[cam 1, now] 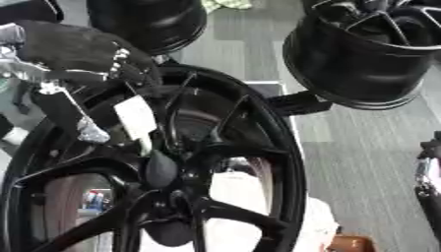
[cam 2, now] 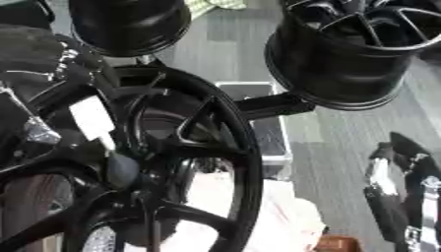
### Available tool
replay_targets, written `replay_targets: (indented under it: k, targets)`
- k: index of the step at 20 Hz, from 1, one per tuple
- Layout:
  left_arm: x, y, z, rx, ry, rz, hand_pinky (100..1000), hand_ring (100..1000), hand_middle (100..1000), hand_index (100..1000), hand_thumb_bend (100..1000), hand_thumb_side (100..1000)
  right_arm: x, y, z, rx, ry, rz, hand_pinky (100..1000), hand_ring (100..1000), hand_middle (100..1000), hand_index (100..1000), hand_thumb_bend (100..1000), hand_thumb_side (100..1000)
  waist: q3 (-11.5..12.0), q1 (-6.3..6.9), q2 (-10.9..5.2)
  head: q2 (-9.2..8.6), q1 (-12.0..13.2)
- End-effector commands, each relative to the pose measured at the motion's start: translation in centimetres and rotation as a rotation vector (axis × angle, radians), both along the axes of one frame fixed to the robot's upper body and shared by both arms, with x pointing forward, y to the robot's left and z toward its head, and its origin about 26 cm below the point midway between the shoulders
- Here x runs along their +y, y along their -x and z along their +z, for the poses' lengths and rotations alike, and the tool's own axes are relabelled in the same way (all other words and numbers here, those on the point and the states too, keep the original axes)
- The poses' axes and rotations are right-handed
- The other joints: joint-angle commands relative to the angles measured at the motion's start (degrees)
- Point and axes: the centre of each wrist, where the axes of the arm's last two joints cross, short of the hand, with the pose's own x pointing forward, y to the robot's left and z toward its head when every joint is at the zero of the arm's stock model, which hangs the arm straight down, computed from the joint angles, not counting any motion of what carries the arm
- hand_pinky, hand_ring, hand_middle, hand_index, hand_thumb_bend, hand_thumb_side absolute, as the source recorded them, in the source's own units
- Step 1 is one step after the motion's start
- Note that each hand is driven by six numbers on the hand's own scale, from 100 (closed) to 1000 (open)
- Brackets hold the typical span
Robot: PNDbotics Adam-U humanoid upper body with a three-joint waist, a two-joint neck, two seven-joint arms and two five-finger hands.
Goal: Pull the pin out of the wheel hub.
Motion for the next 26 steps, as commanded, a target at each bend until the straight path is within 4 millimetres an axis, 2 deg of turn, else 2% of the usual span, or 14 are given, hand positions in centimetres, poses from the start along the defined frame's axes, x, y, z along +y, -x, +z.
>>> replay_targets:
  k: [1,8,17,24,26]
  targets:
    - [0.5,0.2,1.0,0.001,-0.402,-0.110,843,860,780,829,421,416,0.0,0.1,0.6,-0.023,0.004,0.005,875,861,637,791,100,555,-0.04,0.06,-0.97,-0.63,0.26]
    - [0.8,-0.3,0.6,0.017,-0.399,-0.097,825,837,733,796,403,407,0.0,0.0,0.7,-0.025,0.002,0.005,876,861,637,792,100,556,-0.14,-0.01,-0.89,-0.66,0.29]
    - [0.8,-0.7,0.2,0.039,-0.383,-0.107,803,798,679,752,326,371,0.0,0.0,0.7,-0.025,-0.002,0.003,876,861,637,792,100,558,-0.23,-0.07,-0.89,-0.75,0.34]
    - [0.8,-0.9,0.1,0.031,-0.389,-0.098,786,777,654,727,348,380,0.0,0.0,0.7,-0.028,-0.006,0.002,877,861,637,792,100,560,-0.37,-0.05,-0.87,-0.95,0.40]
    - [0.8,-1.0,-0.1,0.035,-0.383,-0.106,776,759,625,705,279,361,0.0,0.0,0.7,-0.027,-0.007,0.002,877,862,637,792,100,561,-0.39,-0.07,-0.85,-0.93,0.37]
